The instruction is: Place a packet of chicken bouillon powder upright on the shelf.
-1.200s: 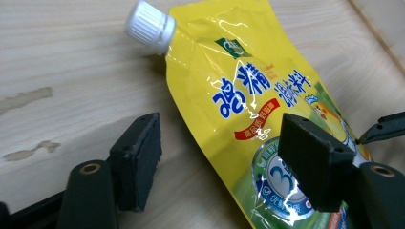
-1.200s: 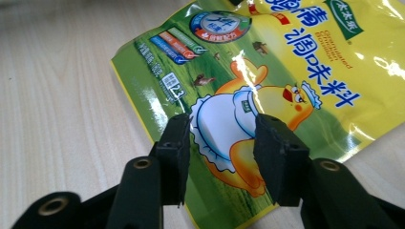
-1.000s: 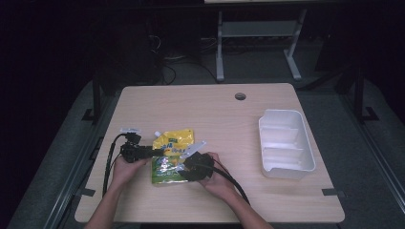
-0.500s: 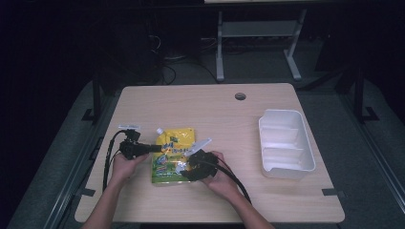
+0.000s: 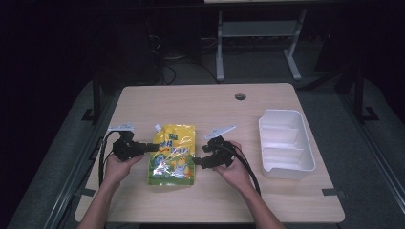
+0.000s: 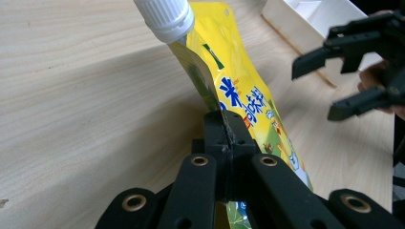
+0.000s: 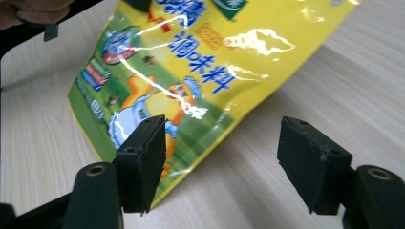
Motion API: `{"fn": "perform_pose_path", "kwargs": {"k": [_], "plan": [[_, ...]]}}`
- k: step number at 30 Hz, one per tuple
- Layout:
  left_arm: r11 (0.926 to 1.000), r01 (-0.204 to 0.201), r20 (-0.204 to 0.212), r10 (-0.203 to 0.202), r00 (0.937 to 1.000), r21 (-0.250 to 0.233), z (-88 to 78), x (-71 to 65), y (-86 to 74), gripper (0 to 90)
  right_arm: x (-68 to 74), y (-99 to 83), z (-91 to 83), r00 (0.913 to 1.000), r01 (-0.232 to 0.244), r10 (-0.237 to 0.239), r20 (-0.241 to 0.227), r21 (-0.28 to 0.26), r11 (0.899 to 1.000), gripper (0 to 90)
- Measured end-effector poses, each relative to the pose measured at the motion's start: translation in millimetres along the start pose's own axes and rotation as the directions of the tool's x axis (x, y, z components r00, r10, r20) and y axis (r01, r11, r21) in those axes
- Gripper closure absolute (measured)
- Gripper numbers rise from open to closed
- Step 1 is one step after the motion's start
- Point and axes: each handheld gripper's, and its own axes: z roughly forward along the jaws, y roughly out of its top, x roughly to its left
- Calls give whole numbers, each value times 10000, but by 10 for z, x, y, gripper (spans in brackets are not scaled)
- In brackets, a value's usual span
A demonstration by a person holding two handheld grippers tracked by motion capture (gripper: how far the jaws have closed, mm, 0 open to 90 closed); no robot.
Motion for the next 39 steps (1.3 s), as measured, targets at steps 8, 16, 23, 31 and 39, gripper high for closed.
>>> {"fn": "perform_pose_path", "kwargs": {"k": [8, 16, 23, 31, 39], "plan": [[9984, -525, 197, 530, 9984, -227, -113, -107, 24, 900, -93, 130, -42, 9981, -401, 398, -469, -59, 9992, 263], [9935, -1033, 443, 1054, 9934, -483, -185, -230, 63, 900, -254, 187, 53, 9859, -1224, 1205, -1160, -94, 9924, 265], [9883, -1428, 674, 1463, 9869, -542, -197, -313, 75, 900, -274, 266, 157, 9749, -1303, 1240, -1847, -222, 9912, 361], [9815, -1842, 832, 1880, 9786, -519, -193, -370, 95, 900, -290, 311, 252, 9469, -1458, 1287, -2947, -368, 9886, 479], [9807, -1884, 708, 1918, 9789, -520, -182, -385, 94, 900, -220, 353, 186, 9542, -873, 702, -2907, -462, 9951, 639]]}}
